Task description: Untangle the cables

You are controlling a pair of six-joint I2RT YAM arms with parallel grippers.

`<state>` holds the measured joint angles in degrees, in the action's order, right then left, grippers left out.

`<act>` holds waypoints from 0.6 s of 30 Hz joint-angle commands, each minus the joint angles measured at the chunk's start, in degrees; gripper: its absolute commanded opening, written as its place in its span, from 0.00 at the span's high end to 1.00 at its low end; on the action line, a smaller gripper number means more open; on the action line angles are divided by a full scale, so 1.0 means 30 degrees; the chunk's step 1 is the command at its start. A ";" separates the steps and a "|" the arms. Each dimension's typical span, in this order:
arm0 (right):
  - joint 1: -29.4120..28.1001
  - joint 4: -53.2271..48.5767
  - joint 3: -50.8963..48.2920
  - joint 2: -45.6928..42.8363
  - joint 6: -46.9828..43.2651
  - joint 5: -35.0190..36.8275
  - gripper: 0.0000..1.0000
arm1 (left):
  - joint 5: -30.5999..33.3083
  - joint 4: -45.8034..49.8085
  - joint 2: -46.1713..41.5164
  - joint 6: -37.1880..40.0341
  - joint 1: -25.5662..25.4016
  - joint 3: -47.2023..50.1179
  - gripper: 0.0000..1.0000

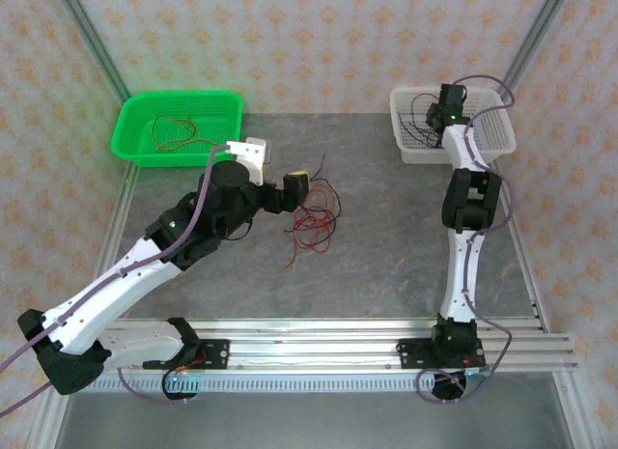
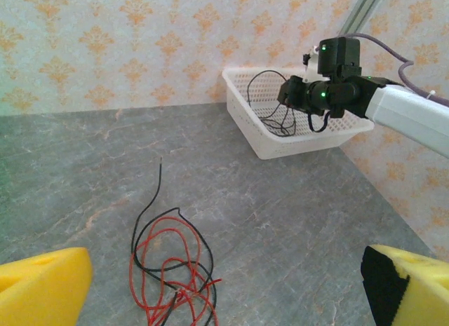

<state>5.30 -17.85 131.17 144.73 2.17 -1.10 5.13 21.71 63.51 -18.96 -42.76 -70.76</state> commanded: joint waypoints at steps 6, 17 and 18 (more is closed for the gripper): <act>0.0049 -0.1322 0.0748 -0.1461 0.0391 -0.0038 0.36 | 0.0925 0.1222 0.0247 -0.0956 -0.0040 0.0275 0.03; 0.0035 -0.2402 -0.1050 -0.5384 0.1607 -0.1019 0.34 | 0.0826 0.1581 0.0761 -0.2165 -0.0039 0.2803 0.13; 0.0050 -0.2373 -0.1492 -0.5889 0.1759 -0.1125 0.34 | 0.0758 0.1563 0.0923 -0.2273 -0.0026 0.3024 0.14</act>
<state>5.30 -24.62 128.62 134.34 5.30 -3.36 6.57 24.75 65.21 -23.90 -42.76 -63.42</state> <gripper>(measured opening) 0.662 0.870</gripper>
